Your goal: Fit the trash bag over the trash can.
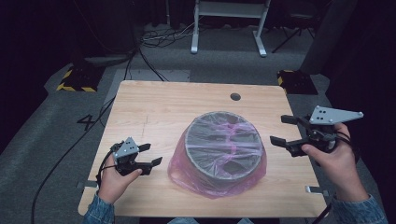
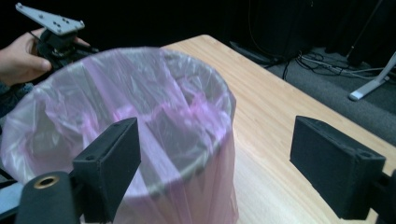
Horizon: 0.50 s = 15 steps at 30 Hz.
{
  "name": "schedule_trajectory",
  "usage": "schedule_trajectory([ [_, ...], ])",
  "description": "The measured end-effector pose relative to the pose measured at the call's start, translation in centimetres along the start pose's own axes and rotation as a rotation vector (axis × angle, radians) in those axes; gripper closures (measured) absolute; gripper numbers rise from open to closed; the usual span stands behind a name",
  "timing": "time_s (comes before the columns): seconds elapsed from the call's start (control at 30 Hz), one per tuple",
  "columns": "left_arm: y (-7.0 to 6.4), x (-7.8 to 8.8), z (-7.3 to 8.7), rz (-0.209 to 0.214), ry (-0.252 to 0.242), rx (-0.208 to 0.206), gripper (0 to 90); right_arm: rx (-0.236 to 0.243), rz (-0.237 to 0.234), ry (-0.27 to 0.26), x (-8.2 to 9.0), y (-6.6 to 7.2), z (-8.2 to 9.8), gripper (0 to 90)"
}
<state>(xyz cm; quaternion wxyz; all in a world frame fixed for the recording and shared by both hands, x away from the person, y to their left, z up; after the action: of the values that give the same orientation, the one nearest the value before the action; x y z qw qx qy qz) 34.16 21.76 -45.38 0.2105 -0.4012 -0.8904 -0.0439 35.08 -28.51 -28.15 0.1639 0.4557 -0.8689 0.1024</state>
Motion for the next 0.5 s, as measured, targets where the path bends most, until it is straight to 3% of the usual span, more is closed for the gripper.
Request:
schedule_trajectory([
  [0.3, 0.3, -0.1, 0.2, -0.003, -0.003, 0.012, 28.0, 0.014, -0.011, -0.023, -1.5, 0.1, -2.1, 16.2],
  [0.5, 0.3, -0.4, 0.3, 0.007, -0.002, 0.015, 28.0, 0.018, -0.044, -0.03, -3.2, 0.3, -3.2, 16.2],
])
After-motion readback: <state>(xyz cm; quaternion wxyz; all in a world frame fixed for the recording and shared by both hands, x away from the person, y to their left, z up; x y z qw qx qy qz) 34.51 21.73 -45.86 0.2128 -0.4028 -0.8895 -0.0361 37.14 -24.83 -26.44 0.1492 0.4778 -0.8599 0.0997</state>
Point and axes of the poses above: each handheld gripper's, and its own axes: x roughly backward along the jaws, z roughly out of its underside, y roughly to its left, the point moved 1 cm from there along -x, roughly forward along the jaws, and after that the axes turned 5 degrees about -y, right-handed, at the moved point
